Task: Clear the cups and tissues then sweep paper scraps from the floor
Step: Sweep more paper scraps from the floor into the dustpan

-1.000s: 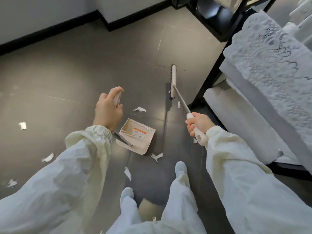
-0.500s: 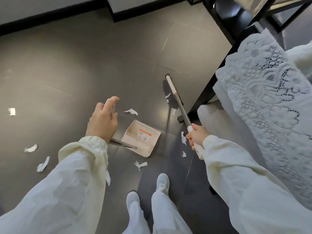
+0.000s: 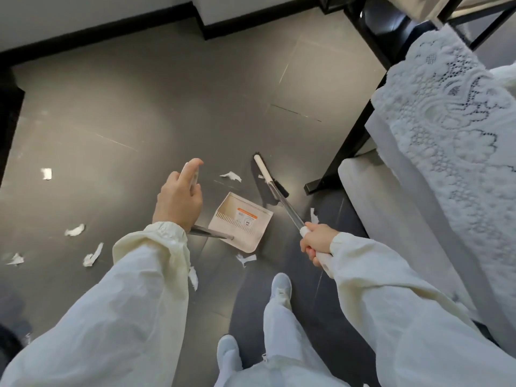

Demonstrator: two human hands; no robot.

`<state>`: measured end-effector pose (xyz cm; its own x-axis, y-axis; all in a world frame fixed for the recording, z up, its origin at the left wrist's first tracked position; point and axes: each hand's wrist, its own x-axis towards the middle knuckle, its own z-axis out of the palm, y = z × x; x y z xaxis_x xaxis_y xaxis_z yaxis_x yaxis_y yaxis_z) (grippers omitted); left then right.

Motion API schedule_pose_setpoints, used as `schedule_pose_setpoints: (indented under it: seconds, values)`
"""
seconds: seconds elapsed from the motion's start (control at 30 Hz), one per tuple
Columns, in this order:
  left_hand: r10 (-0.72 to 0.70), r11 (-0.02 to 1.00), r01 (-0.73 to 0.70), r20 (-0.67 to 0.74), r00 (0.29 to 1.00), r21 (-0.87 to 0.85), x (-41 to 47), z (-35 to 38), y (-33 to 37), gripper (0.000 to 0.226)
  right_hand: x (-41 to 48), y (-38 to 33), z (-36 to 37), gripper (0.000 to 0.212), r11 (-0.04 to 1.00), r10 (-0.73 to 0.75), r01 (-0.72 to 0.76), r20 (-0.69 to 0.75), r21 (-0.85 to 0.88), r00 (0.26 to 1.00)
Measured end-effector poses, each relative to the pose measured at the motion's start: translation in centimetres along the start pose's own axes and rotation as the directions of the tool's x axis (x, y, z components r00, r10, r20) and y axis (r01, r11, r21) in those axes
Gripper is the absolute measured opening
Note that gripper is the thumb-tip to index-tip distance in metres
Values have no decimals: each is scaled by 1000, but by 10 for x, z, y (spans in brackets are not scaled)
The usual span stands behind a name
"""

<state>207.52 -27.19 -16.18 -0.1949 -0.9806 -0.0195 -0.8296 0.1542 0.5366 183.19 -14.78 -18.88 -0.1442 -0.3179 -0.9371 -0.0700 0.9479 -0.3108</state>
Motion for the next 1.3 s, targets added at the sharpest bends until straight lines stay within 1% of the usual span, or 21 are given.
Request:
schedule_pose_setpoints:
  seconds: [0.07, 0.13, 0.23, 0.3, 0.37, 0.5, 0.6, 0.67, 0.73, 0.83, 0.87, 0.93, 1.03, 1.07, 1.13, 1.3]
  values:
    - [20, 1000, -20, 5, 1000, -12, -22, -15, -13, 48, -22, 15, 27, 69, 1000, 12, -12, 26, 29, 1000]
    - [37, 999, -37, -2, 999, -26, -45, -29, -27, 48, -41, 29, 52, 61, 990, 16, -25, 63, 139, 998]
    - [38, 999, -38, 2, 999, -33, -78, -48, -48, 48, -65, 46, 75, 57, 958, 4, -23, 68, 285, 998]
    - [16, 999, -15, 12, 1000, -28, -95, -60, -64, 48, -78, 52, 86, 58, 925, -8, -33, 104, 378, 995]
    - [-15, 1000, 15, 18, 1000, -16, -108, -71, -79, 47, -87, 52, 96, 61, 901, -25, -29, 118, 432, 993]
    - [-106, 994, 106, -20, 994, -9, -128, -92, -106, 45, -84, 32, 112, 60, 921, -84, 54, 62, 385, 995]
    - [-133, 991, 134, -54, 990, 4, -138, -105, -121, 46, -62, 11, 116, 60, 925, -110, 101, 5, 366, 994]
    - [-166, 986, 167, -67, 984, 12, -142, -113, -131, 46, -42, -5, 120, 59, 938, -127, 127, -23, 321, 992]
    - [-190, 982, 189, -89, 978, -17, -143, -119, -139, 45, -20, -21, 121, 57, 960, -150, 155, -40, 234, 988]
    - [-200, 980, 198, -131, 971, -33, -147, -124, -150, 43, 9, -39, 129, 61, 987, -137, 142, -65, 78, 988]
    - [-205, 979, 202, -142, 968, -38, -149, -126, -153, 43, 16, -42, 133, 60, 989, -128, 131, -49, 67, 991]
    - [-207, 978, 203, -143, 968, -40, -155, -129, -158, 44, 23, -44, 141, 60, 990, -79, 81, -15, 113, 997]
    - [-208, 978, 207, -131, 969, -24, -166, -134, -166, 44, 18, -28, 152, 57, 991, -6, 5, 13, 136, 1000]
    - [-209, 978, 207, -131, 969, -28, -170, -136, -169, 44, 13, -18, 156, 60, 991, 7, -10, 20, 130, 1000]
    - [-203, 979, 199, -130, 970, -50, -181, -140, -176, 44, -2, 6, 168, 61, 993, 19, -23, 34, 120, 999]
    - [-186, 977, 173, -98, 978, -127, -230, -152, -199, 44, -42, 84, 216, 67, 991, 21, -22, 14, 132, 1000]
